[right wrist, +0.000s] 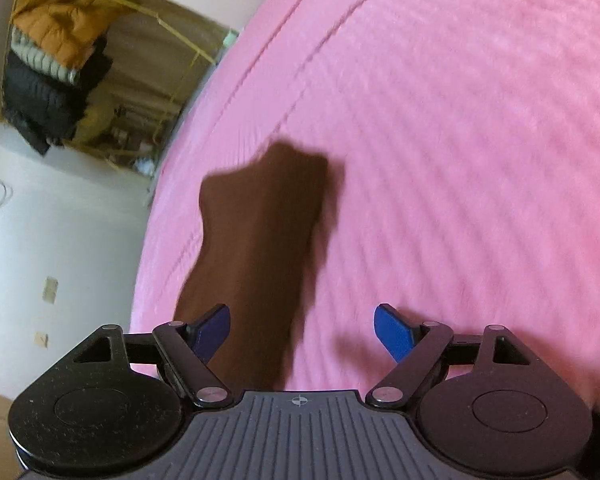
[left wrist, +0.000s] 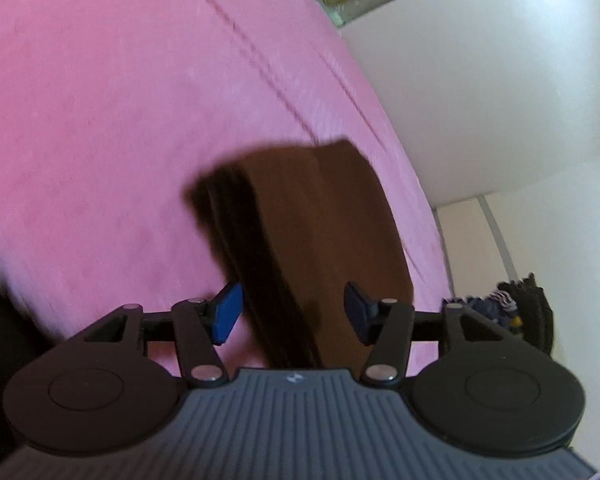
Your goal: Fold clothes
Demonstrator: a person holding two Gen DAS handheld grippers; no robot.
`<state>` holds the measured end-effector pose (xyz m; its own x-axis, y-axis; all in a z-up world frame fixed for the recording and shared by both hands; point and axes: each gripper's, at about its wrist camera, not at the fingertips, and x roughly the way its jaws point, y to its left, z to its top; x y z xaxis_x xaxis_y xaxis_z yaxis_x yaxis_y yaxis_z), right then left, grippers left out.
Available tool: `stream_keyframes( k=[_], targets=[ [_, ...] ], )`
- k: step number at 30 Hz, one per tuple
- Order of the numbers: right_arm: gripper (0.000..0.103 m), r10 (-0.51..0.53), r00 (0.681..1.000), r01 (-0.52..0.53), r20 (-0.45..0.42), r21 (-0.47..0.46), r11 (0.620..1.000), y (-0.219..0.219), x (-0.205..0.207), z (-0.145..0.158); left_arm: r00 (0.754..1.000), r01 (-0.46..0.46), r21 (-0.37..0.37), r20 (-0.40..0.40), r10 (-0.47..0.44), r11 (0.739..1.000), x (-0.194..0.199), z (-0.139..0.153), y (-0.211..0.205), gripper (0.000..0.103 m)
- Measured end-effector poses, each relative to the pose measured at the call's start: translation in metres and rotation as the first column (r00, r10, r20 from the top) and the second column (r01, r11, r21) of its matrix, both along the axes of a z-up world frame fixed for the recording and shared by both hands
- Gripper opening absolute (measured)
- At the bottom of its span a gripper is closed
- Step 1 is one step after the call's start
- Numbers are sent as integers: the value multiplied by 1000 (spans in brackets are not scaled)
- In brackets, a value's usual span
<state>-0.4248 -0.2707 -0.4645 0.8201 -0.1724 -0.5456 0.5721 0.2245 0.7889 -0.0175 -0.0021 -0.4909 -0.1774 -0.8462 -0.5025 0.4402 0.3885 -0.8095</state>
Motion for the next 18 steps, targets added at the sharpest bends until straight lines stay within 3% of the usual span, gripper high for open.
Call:
stream_keyframes(
  k=[6, 8, 10, 12, 16, 18],
  targets=[
    [82, -21, 1000, 21, 0, -23, 1000, -33, 25, -4, 996, -73, -33, -46, 72, 997, -7, -18, -11, 50],
    [82, -27, 999, 28, 18, -31, 999, -46, 36, -7, 994, -84, -32, -69, 82, 996, -5, -22, -14, 30],
    [81, -38, 999, 38, 29, -21, 999, -55, 48, -15, 991, -86, -22, -108, 83, 996, 1, -28, -16, 21],
    [40, -38, 999, 38, 19, -4, 999, -57, 58, -20, 990, -72, -26, -124, 68, 997, 9, -26, -18, 19],
    [38, -40, 999, 40, -5, 48, 998, -33, 60, -16, 996, -77, -50, -40, 75, 996, 40, -8, -22, 18],
    [38, 15, 1000, -15, -5, 73, 997, -6, 62, -13, 995, -96, -44, 33, 98, 994, 64, 1, -28, 18]
  ],
)
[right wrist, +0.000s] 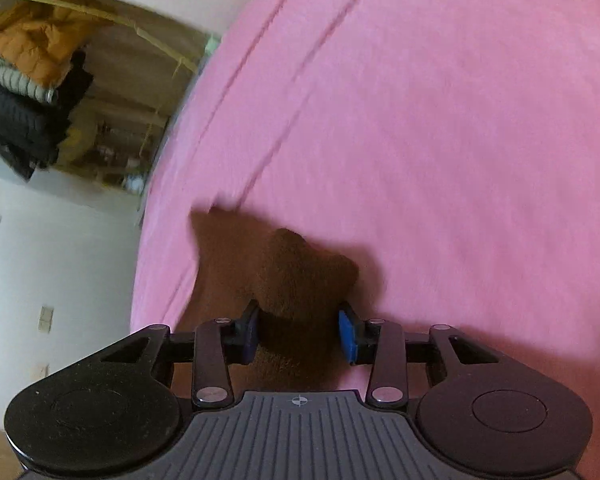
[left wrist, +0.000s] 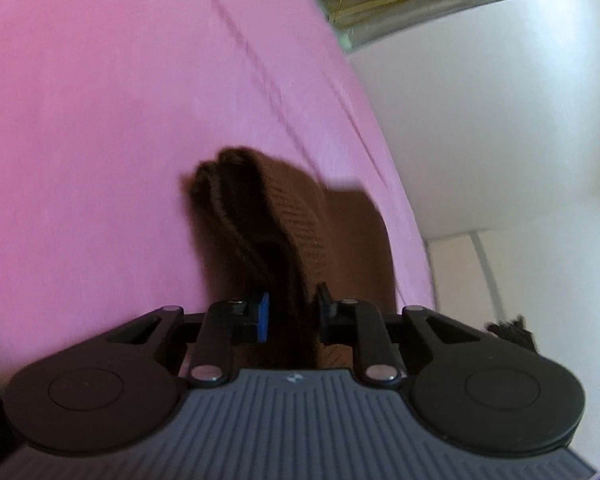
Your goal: Fold clothes
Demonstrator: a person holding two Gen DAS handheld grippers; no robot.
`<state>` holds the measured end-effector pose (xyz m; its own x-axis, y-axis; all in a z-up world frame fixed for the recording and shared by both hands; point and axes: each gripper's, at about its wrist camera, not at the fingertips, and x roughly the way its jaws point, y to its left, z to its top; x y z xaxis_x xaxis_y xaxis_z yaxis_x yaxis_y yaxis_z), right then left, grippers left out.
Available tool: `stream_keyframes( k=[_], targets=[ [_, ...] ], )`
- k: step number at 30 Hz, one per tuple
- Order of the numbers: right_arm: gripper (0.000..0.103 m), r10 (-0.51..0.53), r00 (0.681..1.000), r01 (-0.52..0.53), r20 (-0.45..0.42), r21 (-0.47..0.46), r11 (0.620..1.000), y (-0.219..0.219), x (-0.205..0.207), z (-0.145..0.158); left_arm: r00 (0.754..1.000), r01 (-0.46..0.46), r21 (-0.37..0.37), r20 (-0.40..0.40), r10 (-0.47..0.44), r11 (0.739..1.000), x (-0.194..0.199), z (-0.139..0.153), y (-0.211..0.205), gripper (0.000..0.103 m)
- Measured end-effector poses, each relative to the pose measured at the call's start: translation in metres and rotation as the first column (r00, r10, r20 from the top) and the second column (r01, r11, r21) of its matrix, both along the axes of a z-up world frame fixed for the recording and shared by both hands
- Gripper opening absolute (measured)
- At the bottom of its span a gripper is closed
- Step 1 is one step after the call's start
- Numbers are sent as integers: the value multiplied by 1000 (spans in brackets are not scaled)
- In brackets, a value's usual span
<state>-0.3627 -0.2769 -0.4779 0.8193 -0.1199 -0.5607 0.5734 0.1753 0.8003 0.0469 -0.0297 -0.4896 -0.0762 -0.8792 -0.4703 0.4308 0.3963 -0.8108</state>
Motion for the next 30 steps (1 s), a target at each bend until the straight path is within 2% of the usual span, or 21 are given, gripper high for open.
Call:
stream_keyframes(
  k=[2, 3, 4, 5, 6, 8, 13, 17, 19, 20, 21, 22, 23, 25, 27, 28, 30],
  targets=[
    [40, 61, 998, -61, 0, 9, 998, 24, 2, 2, 999, 7, 26, 54, -9, 1000, 23, 3, -11, 18],
    [49, 89, 996, -89, -5, 0, 996, 32, 3, 3, 998, 18, 41, 65, -20, 999, 32, 3, -17, 19],
    [66, 103, 994, -104, -27, -32, 994, 37, 1, 7, 998, 30, 48, 61, -33, 998, 37, 3, -20, 21],
    [74, 102, 993, -107, -66, -86, 990, 39, -1, 14, 998, 43, 52, 53, -46, 998, 40, 3, -22, 22],
    [75, 94, 991, -108, -97, -150, 983, 40, -4, 21, 997, 56, 57, 44, -59, 997, 43, 2, -25, 27],
    [74, 73, 991, -100, -114, -256, 961, 33, -11, 34, 995, 74, 53, 60, -78, 996, 41, 3, -21, 29],
    [74, 82, 997, -79, 1, -273, 959, -19, 10, 37, 997, 52, 19, 52, -53, 998, 45, 2, -14, 38],
    [74, 170, 984, -150, 51, -272, 950, -52, 59, 23, 998, 32, 13, 53, -33, 999, 57, 3, -28, 41],
    [53, 193, 978, -172, 73, -230, 958, -65, 76, 6, 999, 31, 17, 34, -32, 999, 62, -1, -35, 41],
    [32, 191, 977, -173, 89, -184, 968, -70, 83, -3, 999, 29, 20, 21, -30, 999, 65, -4, -38, 40],
    [22, 188, 976, -172, 112, -133, 976, -76, 89, -12, 999, 35, 16, 16, -35, 999, 66, -5, -41, 36],
    [14, 180, 974, -165, 139, -112, 980, -78, 92, -17, 999, 42, 9, 12, -42, 999, 67, -6, -43, 19],
    [8, 165, 974, -145, 158, -132, 981, -77, 91, -17, 999, 49, 2, 8, -49, 999, 68, -7, -46, 9],
    [7, 139, 975, -103, 171, -203, 974, -77, 88, -8, 997, 69, -5, 38, -69, 998, 72, -6, -53, 8],
    [6, 114, 983, -73, 147, -257, 964, -74, 88, -2, 992, 90, -3, 86, -90, 996, 75, -5, -62, 8],
    [6, 109, 988, -74, 111, -281, 957, -71, 89, -1, 989, 98, 5, 110, -98, 995, 75, -5, -66, 8],
    [7, 128, 992, -127, -18, -312, 941, -68, 101, -6, 982, 112, 30, 151, -115, 993, 75, -5, -76, 8]
  ],
)
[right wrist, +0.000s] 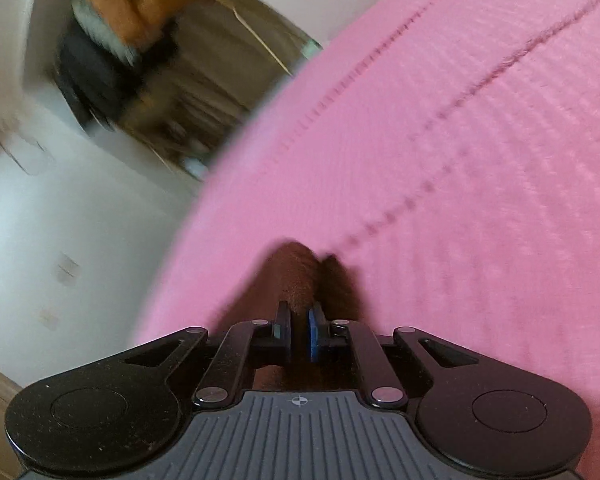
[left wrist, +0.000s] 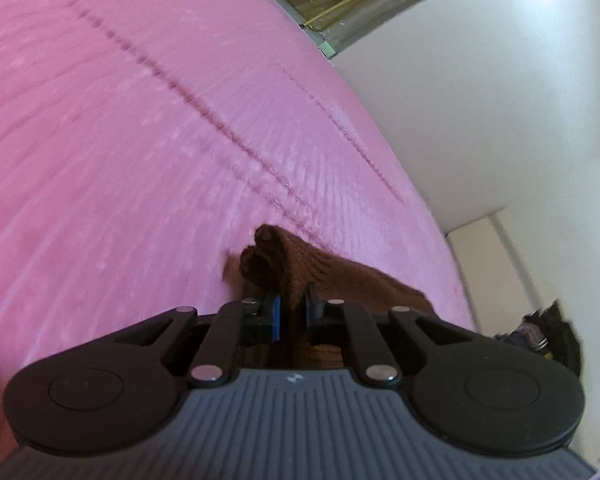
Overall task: Fold clothes
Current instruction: 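Lower the folded end onto the vest and open both tools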
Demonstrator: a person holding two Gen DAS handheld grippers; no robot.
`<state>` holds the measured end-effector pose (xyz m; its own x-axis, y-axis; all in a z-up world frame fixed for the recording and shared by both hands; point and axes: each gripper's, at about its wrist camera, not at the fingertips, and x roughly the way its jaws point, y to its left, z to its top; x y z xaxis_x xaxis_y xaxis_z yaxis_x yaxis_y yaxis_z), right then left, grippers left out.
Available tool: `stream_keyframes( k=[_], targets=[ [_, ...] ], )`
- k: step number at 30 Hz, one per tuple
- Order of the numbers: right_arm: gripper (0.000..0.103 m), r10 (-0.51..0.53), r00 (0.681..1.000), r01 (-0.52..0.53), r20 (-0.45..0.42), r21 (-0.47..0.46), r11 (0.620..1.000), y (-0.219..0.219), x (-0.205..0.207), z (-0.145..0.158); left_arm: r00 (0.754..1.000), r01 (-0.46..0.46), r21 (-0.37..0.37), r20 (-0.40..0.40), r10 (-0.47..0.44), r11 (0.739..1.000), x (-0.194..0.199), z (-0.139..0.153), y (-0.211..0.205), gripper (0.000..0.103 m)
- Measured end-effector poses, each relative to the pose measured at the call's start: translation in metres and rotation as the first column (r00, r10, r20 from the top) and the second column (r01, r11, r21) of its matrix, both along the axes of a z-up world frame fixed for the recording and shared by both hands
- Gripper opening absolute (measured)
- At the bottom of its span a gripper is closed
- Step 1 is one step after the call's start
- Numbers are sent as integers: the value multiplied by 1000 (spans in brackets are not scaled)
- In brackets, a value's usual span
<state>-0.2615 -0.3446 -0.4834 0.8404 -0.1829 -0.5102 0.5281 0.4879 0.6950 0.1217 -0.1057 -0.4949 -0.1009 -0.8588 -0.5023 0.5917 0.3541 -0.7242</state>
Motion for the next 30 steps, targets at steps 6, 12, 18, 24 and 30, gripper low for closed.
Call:
stream_keyframes(
  k=[6, 12, 18, 24, 30],
  targets=[
    [67, -58, 991, 44, -121, -120, 992, 21, -14, 31, 997, -41, 74, 75, 35, 996, -6, 10, 5, 24],
    [37, -26, 955, -92, -294, -380, 920, 111, -43, 77, 956, -66, 154, 291, 19, 986, -52, 62, 55, 30],
    [32, 40, 937, -208, -348, -461, 862, 184, -39, 71, 925, 30, 211, 364, -107, 977, -129, 79, 85, 31],
    [33, 33, 887, -218, -461, -355, 909, 166, -19, 33, 896, -17, 328, 424, -131, 945, -149, 61, 68, 36],
    [78, 23, 885, -183, -466, -302, 936, 177, -33, 48, 878, -43, 379, 457, -146, 924, -170, 84, 77, 39]
  ],
)
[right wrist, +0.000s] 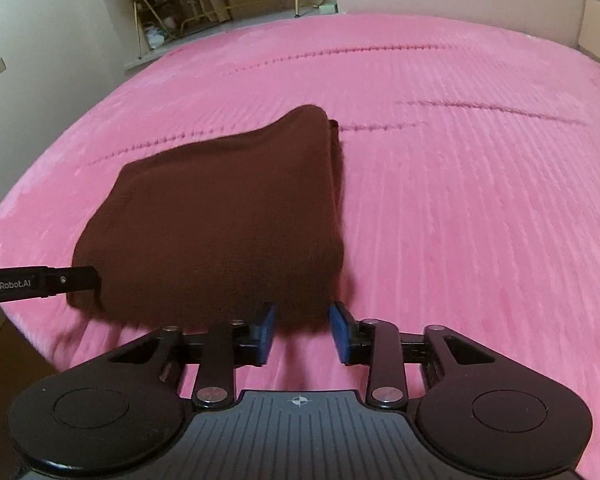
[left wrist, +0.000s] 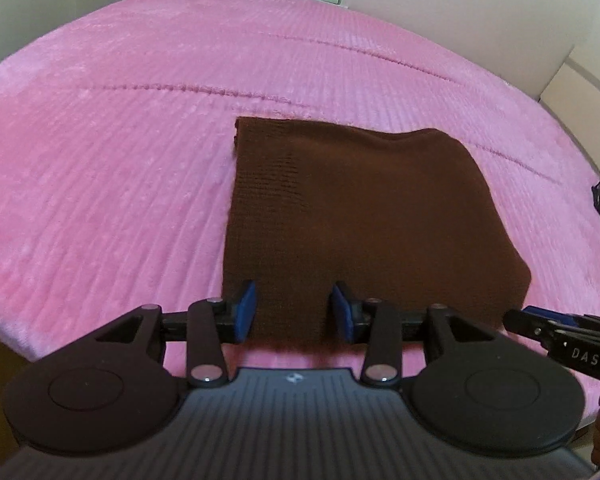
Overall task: Fold clothes
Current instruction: 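Lower the folded end onto the vest and open both tools, then withdraw both open tools from the folded brown vest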
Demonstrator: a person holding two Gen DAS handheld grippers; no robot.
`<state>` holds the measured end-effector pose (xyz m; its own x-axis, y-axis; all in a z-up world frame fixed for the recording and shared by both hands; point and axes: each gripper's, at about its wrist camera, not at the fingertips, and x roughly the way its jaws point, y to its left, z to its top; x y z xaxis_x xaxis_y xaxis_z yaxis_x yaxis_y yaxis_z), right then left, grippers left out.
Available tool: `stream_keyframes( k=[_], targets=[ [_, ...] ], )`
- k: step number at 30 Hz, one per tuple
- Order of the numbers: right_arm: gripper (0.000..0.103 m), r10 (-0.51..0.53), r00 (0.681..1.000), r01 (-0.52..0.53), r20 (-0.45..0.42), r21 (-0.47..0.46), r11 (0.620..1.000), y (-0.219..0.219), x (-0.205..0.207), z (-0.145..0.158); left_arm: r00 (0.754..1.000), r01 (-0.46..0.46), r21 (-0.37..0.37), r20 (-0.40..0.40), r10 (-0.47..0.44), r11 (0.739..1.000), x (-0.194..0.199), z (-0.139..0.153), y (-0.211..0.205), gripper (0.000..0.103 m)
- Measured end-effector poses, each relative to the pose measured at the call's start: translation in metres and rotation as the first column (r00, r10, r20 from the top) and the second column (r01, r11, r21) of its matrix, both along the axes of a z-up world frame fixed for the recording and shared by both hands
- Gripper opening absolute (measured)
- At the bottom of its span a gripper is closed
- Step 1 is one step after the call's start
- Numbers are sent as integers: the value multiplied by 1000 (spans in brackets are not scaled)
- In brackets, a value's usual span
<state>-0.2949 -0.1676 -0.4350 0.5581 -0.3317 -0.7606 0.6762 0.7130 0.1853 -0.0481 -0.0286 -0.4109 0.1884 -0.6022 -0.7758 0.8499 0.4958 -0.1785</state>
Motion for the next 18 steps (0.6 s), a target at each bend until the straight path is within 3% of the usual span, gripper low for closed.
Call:
stream_keyframes(
  k=[1, 7, 18],
  targets=[
    [84, 1, 1000, -1, -1, 1, 1000, 6, -4, 2, 1000, 1, 8, -1, -1, 1000, -4, 1, 3, 40],
    [84, -13, 1000, 14, -17, 43, 999, 31, -10, 3, 1000, 17, 54, 10, -18, 998, -25, -1, 19, 41],
    [84, -23, 999, 22, -48, -19, 1000, 63, -17, 25, 992, 22, 41, 122, -27, 999, -50, 22, 43, 45]
  ],
)
